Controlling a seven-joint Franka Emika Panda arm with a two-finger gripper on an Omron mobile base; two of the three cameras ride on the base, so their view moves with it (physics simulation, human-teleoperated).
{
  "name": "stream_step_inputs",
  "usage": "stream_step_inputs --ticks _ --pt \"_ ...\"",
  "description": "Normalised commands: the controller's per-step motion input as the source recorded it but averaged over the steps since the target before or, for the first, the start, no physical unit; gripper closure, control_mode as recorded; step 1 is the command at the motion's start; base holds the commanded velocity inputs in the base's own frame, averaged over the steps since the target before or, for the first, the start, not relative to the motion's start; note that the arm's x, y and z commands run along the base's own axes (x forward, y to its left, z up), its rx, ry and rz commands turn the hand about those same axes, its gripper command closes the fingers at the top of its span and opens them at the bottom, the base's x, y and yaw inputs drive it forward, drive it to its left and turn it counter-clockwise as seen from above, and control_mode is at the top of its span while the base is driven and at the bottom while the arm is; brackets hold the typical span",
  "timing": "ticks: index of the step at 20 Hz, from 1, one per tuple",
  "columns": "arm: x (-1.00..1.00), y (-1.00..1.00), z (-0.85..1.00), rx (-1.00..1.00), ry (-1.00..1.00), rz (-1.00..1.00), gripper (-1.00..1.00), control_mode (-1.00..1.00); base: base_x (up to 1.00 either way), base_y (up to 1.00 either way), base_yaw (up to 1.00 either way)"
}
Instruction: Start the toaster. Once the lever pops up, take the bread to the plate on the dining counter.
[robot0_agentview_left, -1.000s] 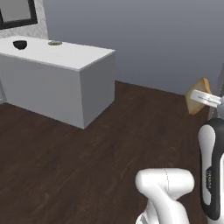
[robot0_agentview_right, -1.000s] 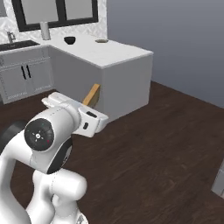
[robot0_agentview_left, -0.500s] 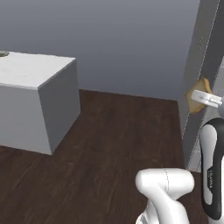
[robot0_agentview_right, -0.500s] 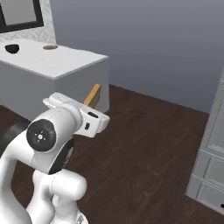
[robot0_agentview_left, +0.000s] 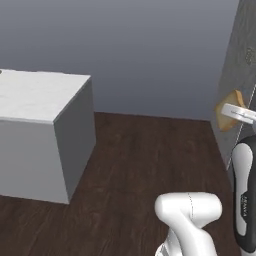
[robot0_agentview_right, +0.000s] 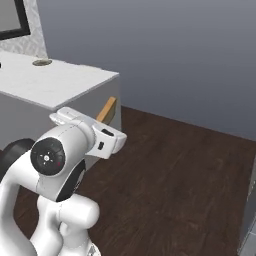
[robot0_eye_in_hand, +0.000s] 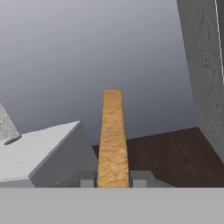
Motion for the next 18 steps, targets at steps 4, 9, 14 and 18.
stream_step_inputs --ticks 4,9,14,18 --pt "0.0 0.0 0.0 0.0 0.0 0.0 1.0 1.0 1.0 0.23 -0.08" --pt "0.0 0.0 0.0 0.0 0.0 0.0 1.0 1.0 1.0 0.03 -0.2" --pt "0.0 0.0 0.0 0.0 0.0 0.0 1.0 1.0 1.0 -0.26 -0.08" --pt "0.0 0.0 0.0 0.0 0.0 0.0 1.0 1.0 1.0 0.0 0.0"
